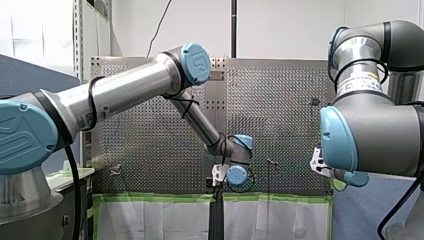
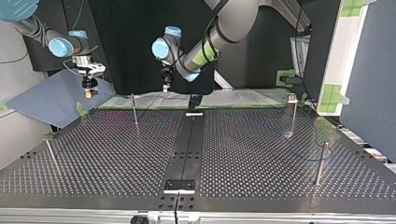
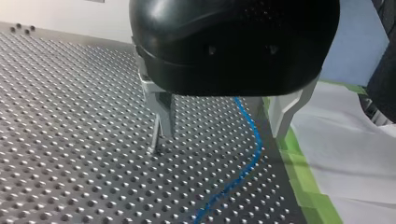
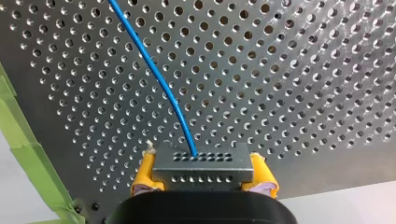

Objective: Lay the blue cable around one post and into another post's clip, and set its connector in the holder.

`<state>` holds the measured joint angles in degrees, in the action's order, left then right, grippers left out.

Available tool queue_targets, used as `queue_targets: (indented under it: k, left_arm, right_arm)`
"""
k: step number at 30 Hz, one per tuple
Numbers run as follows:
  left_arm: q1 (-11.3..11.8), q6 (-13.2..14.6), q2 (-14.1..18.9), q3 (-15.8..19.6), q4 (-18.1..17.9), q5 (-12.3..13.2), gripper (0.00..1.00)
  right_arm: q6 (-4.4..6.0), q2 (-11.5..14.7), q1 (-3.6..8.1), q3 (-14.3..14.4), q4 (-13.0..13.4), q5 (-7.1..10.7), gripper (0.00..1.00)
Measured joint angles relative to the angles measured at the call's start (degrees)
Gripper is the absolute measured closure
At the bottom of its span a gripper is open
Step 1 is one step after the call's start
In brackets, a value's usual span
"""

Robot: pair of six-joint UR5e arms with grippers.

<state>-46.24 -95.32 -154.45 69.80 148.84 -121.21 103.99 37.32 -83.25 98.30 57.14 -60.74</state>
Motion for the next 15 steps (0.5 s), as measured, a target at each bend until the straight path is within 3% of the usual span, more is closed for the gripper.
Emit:
queue_targets:
  k: [15]
  left_arm:
    - [1.11, -2.18, -5.57, -3.08, 0.76, 4.16, 0.00]
  right_arm:
    - [-0.01, 0.00, -0.29, 0.01, -0.02, 0.00, 1.00]
